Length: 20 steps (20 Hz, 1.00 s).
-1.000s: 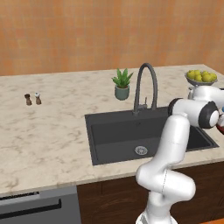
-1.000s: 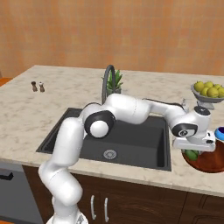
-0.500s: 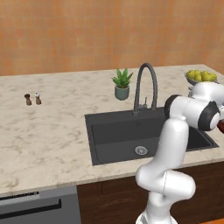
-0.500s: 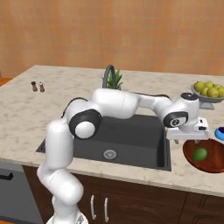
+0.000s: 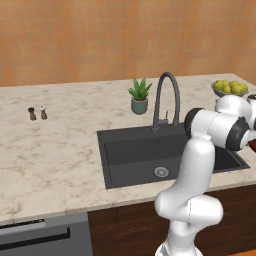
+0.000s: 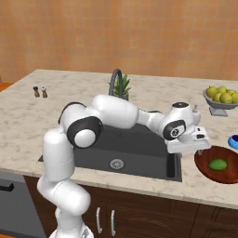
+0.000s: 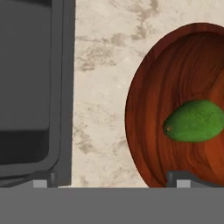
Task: Pick the avocado from the sink and place it in the bowl. Then pick the bowl and place it in the microwave. Then close the microwave door and press the start button.
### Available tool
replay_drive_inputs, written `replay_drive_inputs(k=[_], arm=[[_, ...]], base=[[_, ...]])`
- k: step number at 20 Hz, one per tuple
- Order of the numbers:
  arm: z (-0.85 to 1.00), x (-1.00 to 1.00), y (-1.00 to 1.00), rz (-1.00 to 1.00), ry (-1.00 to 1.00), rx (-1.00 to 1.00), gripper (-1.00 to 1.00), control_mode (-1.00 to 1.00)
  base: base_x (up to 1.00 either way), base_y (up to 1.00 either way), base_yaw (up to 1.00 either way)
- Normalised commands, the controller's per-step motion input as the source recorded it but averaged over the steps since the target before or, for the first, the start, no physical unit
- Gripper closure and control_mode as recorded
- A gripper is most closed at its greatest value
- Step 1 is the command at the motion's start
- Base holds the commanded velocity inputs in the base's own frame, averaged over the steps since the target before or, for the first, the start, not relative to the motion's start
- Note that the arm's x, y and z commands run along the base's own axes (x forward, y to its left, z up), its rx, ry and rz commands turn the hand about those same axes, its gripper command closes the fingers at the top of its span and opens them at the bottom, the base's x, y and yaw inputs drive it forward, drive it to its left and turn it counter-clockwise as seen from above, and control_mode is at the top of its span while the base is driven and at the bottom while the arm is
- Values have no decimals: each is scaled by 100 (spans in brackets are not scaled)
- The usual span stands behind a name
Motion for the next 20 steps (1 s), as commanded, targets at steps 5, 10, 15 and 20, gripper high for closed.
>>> replay_drive_inputs(k=[5,10,15,20], arm=[[-9,16,-26,0,11,2,-100,-100],[-14,17,-28,0,6,3,-100,-100],[-28,15,-27,0,3,4,-100,-100],[-33,16,-12,0,3,0,-100,-100]], base=[[0,0,0],[0,0,0],[0,0,0],[0,0,0]])
